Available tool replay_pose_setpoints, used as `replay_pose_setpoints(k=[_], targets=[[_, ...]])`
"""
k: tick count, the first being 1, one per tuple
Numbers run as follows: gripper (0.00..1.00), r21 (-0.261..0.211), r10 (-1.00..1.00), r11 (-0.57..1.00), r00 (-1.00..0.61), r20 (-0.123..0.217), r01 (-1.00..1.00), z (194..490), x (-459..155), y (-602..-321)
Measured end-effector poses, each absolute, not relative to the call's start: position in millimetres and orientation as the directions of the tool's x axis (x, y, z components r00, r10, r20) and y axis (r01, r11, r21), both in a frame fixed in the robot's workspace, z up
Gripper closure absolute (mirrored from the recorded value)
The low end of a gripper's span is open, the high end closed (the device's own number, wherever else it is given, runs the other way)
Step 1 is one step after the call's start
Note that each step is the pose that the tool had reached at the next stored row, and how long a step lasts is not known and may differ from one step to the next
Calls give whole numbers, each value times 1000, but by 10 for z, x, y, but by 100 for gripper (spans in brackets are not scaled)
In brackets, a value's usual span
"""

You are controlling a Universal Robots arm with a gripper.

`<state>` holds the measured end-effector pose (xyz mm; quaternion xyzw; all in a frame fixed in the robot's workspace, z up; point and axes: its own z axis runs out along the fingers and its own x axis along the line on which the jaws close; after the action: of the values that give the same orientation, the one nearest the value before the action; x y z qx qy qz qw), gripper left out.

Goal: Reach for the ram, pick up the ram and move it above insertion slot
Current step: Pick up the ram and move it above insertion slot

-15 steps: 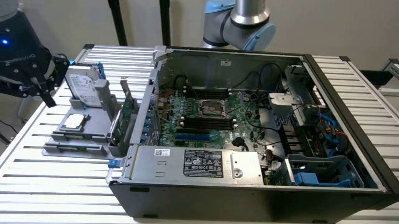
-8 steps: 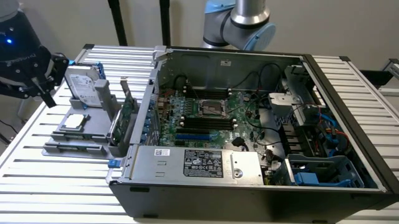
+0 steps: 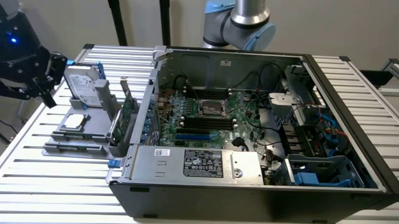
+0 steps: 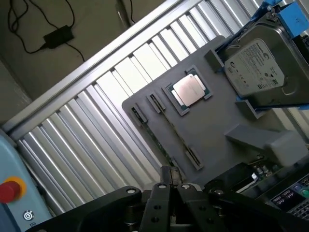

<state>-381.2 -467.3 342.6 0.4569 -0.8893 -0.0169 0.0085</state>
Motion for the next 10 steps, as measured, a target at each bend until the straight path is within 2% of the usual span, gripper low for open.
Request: replay_pose_setpoints(k=[10], targets=[[89, 38, -905, 426, -426, 0, -904, 3421, -3812, -4673]])
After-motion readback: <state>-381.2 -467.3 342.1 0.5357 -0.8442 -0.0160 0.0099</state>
